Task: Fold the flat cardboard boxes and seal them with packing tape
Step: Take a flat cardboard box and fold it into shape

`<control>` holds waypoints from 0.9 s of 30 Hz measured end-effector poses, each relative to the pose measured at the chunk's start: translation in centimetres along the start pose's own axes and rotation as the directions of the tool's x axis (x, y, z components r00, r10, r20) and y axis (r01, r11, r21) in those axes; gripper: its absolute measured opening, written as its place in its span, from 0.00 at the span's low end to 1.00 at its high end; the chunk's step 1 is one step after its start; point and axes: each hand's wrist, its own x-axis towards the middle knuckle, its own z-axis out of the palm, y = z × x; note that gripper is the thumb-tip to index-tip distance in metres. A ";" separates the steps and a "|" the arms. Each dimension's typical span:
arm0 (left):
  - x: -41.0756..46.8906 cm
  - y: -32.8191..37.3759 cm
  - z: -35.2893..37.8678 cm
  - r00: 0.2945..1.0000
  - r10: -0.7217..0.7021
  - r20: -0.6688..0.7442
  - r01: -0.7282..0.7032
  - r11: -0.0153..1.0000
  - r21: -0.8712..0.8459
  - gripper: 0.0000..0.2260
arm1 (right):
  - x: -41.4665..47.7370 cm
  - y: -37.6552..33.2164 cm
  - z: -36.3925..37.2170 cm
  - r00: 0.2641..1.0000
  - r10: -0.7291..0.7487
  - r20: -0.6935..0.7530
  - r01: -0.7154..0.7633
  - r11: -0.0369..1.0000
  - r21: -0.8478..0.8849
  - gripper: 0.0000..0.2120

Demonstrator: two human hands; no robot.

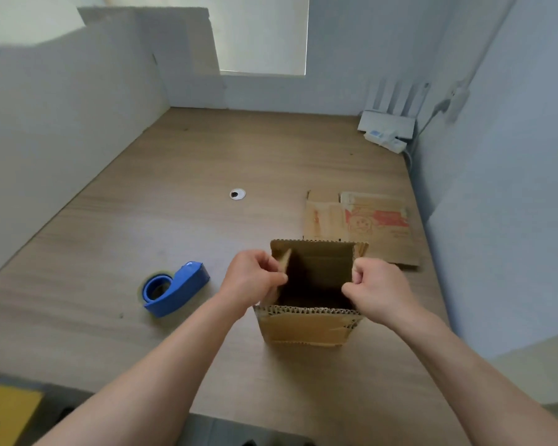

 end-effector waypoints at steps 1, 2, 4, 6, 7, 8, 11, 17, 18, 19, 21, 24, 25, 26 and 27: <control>0.1 -0.6 0.7 1.000 -0.013 0.019 0.012 1.000 0.023 0.04 | -0.2 0.3 0.5 0.999 -0.007 0.046 0.007 1.000 0.009 0.12; 0.2 -1.2 1.3 1.000 -0.012 0.015 0.011 0.999 0.052 0.04 | -0.3 0.5 0.8 0.995 -0.029 0.092 0.027 0.999 0.026 0.12; 0.6 -1.7 2.1 0.999 0.042 -0.021 -0.038 0.991 0.130 0.03 | -0.3 0.6 1.3 0.971 -0.095 0.221 0.090 0.995 0.033 0.15; 0.6 -1.2 1.8 0.993 0.108 0.047 -0.115 0.973 0.198 0.07 | 0.0 1.0 1.3 0.916 -0.137 0.376 0.116 0.990 0.078 0.31; 0.5 -0.8 1.5 0.981 0.124 0.147 -0.152 0.967 0.202 0.11 | 0.2 1.1 1.2 0.884 -0.160 0.438 0.103 0.983 0.151 0.38; 0.2 -0.3 1.0 0.954 0.138 0.265 -0.196 0.959 0.205 0.14 | 0.2 1.2 0.9 0.853 -0.194 0.485 0.087 0.968 0.234 0.44; -0.4 -0.4 -0.6 0.835 0.151 0.529 -0.310 0.924 0.226 0.25 | 0.1 2.2 0.4 0.815 -0.247 0.524 0.125 0.958 0.258 0.39; 0.6 -3.5 0.3 0.978 0.203 0.042 -0.206 0.932 0.300 0.39 | -0.9 3.3 3.2 0.999 -0.018 -0.031 0.026 0.955 0.296 0.12; 0.9 -3.9 0.6 0.987 0.161 0.010 -0.158 0.953 0.260 0.45 | -1.1 2.8 3.6 0.995 -0.013 -0.094 0.037 0.968 0.249 0.18; 1.2 -4.2 0.8 0.992 0.126 0.024 -0.128 0.963 0.238 0.50 | -1.3 2.5 4.0 0.988 -0.041 -0.151 0.066 0.984 0.164 0.25; 1.8 -4.2 1.1 0.987 0.127 0.103 -0.146 0.969 0.200 0.54 | -1.5 2.2 4.7 0.956 -0.117 -0.268 0.112 0.993 -0.033 0.40; 2.1 -4.0 1.3 0.979 0.133 0.154 -0.161 0.970 0.185 0.55 | -1.1 2.1 4.5 0.953 -0.025 -0.301 0.000 0.996 -0.084 0.59; 2.2 -4.0 1.4 0.980 0.121 0.161 -0.149 0.973 0.175 0.55 | -0.8 2.0 4.3 0.970 0.028 -0.242 -0.031 0.999 -0.007 0.61; 2.3 -3.9 1.4 0.978 0.117 0.175 -0.147 0.975 0.166 0.55 | -0.6 1.7 3.9 0.987 0.051 -0.152 -0.037 0.995 0.091 0.62; 2.4 -4.0 1.5 0.973 0.122 0.195 -0.153 0.976 0.156 0.55 | -0.3 1.6 3.7 0.997 0.043 -0.071 -0.029 0.982 0.186 0.59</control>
